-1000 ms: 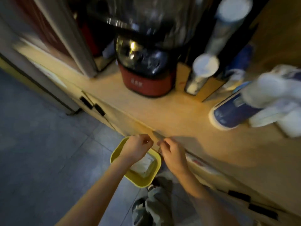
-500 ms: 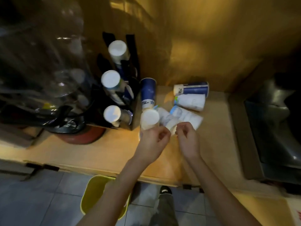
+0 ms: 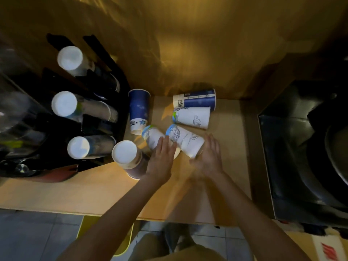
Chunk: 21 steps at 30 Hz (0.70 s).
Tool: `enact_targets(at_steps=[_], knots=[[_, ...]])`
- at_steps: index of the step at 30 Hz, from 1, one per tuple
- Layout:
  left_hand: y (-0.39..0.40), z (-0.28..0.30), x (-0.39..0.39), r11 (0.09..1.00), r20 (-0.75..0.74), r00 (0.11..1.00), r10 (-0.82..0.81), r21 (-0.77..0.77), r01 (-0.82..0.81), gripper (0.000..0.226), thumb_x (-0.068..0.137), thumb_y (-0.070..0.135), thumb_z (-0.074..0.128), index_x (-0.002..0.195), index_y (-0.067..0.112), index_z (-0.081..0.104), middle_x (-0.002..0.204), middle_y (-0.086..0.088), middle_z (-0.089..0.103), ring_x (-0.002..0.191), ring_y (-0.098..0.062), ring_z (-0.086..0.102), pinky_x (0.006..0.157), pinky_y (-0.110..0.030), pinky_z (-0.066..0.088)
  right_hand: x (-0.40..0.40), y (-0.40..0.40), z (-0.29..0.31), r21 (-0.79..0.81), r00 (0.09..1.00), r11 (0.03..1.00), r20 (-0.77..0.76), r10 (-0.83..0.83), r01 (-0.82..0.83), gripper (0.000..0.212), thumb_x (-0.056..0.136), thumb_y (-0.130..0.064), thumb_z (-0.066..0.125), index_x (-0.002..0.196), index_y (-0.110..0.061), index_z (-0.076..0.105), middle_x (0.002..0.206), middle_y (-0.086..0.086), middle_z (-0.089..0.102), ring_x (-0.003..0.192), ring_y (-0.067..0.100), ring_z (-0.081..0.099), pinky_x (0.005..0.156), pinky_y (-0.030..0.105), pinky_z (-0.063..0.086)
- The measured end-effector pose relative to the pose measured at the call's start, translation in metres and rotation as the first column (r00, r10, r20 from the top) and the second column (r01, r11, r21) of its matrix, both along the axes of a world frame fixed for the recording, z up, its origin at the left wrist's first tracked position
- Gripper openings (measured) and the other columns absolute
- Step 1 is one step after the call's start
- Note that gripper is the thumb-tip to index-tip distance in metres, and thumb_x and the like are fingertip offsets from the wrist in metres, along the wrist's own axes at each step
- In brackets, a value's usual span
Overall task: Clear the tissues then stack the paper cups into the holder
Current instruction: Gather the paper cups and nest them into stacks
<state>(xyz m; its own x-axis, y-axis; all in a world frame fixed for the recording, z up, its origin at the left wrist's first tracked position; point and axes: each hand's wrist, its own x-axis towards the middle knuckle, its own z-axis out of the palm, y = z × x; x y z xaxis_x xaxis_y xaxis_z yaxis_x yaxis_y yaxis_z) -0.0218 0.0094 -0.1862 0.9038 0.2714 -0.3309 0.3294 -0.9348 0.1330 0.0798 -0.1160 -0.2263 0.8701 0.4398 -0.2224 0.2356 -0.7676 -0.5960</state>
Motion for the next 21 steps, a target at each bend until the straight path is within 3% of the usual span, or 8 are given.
enact_targets(at_steps=[5,12,15,17,21], knots=[[0.003,-0.002,0.011,0.966,-0.129,0.984,-0.127,0.207,0.152,0.093,0.082,0.004,0.058,0.145,0.020,-0.008,0.156,-0.018,-0.005,0.144,-0.034,0.001,0.117,-0.045,0.015,0.003,-0.005,-0.003,0.082,0.998,0.994,0.009,-0.069,0.068,0.091,0.057,-0.023,0.077,0.136,-0.011,0.032,0.137,0.013,0.042,0.131,0.030,0.030,0.110,0.036,0.025],[0.007,-0.001,0.028,0.898,-0.123,0.945,-0.302,0.297,0.325,0.084,0.082,0.005,0.057,0.144,0.017,0.002,0.146,-0.017,0.026,0.135,-0.034,0.025,0.108,-0.045,0.028,0.000,-0.041,0.008,0.161,0.987,0.979,-0.122,-0.105,0.124,0.095,0.057,-0.029,0.078,0.137,-0.009,0.030,0.136,0.015,0.041,0.128,0.032,0.036,0.105,0.037,0.029],[0.005,0.007,0.031,0.952,0.024,0.965,-0.263,0.167,0.255,0.077,0.082,0.012,0.058,0.143,0.021,0.011,0.148,-0.009,0.029,0.136,-0.028,0.026,0.110,-0.042,0.026,0.004,-0.048,0.028,0.246,0.948,0.923,-0.192,-0.254,0.297,0.104,0.054,-0.037,0.071,0.142,-0.013,0.021,0.143,0.013,0.036,0.131,0.029,0.037,0.107,0.040,0.035],[0.006,0.013,0.029,0.990,0.185,0.974,-0.129,-0.040,0.139,0.082,0.078,0.026,0.065,0.143,0.023,0.016,0.148,-0.004,0.032,0.136,-0.025,0.028,0.109,-0.041,0.028,0.012,-0.049,0.047,0.296,0.937,0.892,-0.178,-0.300,0.341,0.103,0.058,-0.038,0.074,0.143,-0.019,0.019,0.145,0.009,0.034,0.132,0.026,0.037,0.108,0.043,0.036],[0.003,0.016,0.025,0.892,0.430,0.880,0.203,-0.451,0.015,0.095,0.062,0.045,0.077,0.139,0.020,0.029,0.138,-0.003,0.048,0.123,-0.022,0.046,0.095,-0.037,0.042,0.029,-0.044,0.089,0.350,0.951,0.890,-0.012,-0.307,0.292,0.085,0.067,-0.032,0.077,0.138,-0.018,0.031,0.140,0.009,0.039,0.127,0.025,0.039,0.104,0.039,0.036]])
